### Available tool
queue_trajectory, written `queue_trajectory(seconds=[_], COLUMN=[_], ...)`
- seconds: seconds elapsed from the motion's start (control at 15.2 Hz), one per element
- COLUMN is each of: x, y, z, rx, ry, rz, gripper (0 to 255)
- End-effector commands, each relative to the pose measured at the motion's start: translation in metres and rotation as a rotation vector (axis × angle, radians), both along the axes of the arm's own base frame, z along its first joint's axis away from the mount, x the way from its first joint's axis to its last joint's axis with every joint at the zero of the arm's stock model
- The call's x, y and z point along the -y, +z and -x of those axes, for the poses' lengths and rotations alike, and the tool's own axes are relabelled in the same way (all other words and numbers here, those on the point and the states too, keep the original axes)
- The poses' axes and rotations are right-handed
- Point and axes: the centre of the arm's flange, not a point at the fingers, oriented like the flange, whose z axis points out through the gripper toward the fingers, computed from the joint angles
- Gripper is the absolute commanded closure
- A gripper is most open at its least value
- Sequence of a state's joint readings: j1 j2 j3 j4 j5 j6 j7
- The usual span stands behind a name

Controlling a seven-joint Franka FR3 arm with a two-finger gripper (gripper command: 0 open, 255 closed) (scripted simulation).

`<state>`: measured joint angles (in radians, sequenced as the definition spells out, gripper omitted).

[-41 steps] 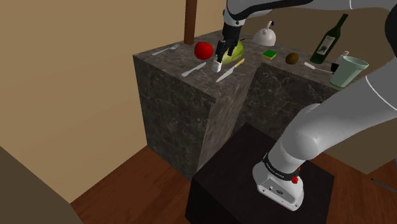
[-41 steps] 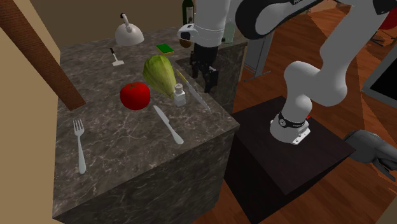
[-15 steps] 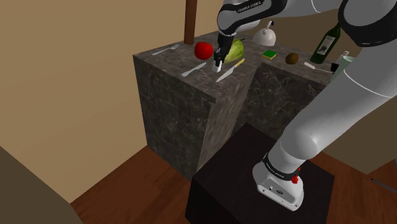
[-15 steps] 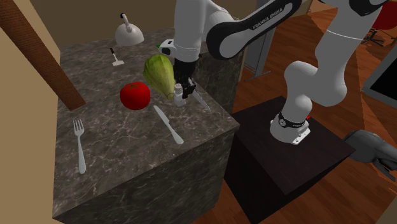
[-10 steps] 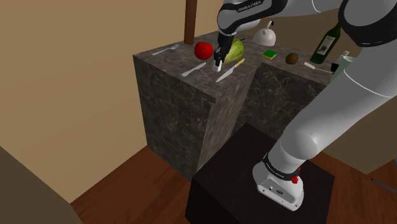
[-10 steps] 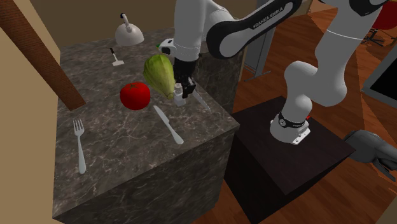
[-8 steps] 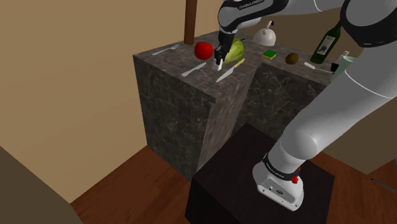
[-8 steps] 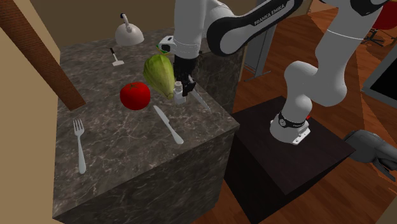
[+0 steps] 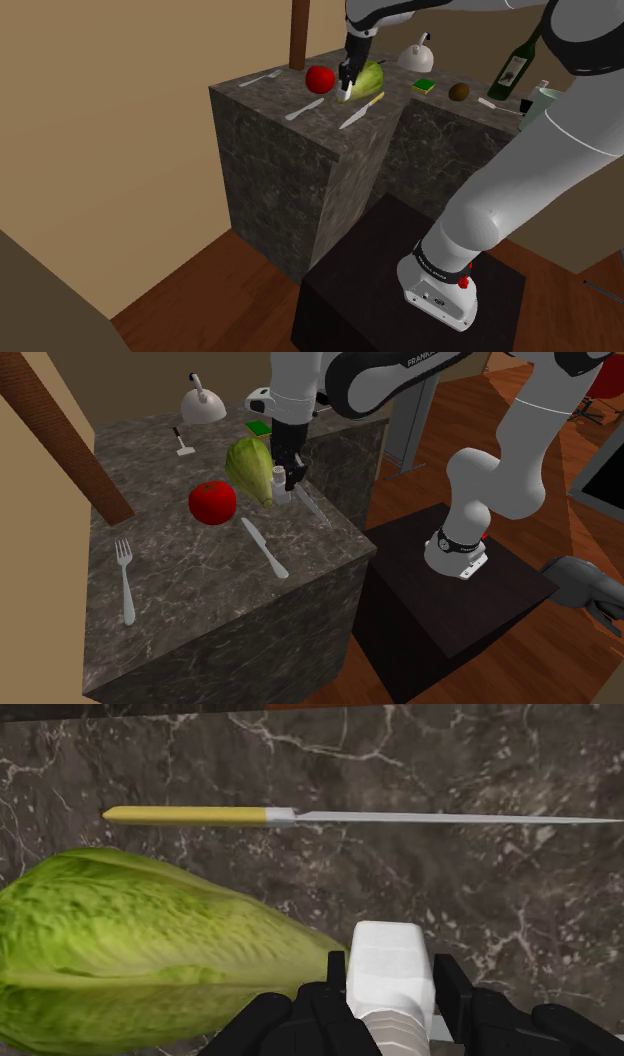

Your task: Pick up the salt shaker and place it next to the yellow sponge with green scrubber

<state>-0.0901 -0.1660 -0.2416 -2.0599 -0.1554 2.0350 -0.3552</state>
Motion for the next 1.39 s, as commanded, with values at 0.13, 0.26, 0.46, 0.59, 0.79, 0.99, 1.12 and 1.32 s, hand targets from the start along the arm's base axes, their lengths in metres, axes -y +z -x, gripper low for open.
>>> queue_trajectory(seconds=[0.13, 0.26, 0.46, 0.59, 0.79, 0.99, 1.12, 1.32], x=[0.001, 0.001, 0.001, 0.001, 0.001, 0.001, 0.001, 0.001], y=[0.022, 0.032, 0.048, 0.059, 0.075, 0.091, 0.101, 0.114], z=[0.000, 0.000, 0.000, 0.000, 0.000, 0.000, 0.000, 0.000], rx=[0.000, 0.000, 0.000, 0.000, 0.000, 0.000, 0.000, 0.000], ry=[0.000, 0.000, 0.000, 0.000, 0.000, 0.000, 0.000, 0.000], rz=[0.000, 0.000, 0.000, 0.000, 0.000, 0.000, 0.000, 0.000], gripper=[255, 255, 255, 255, 255, 255, 255, 255])
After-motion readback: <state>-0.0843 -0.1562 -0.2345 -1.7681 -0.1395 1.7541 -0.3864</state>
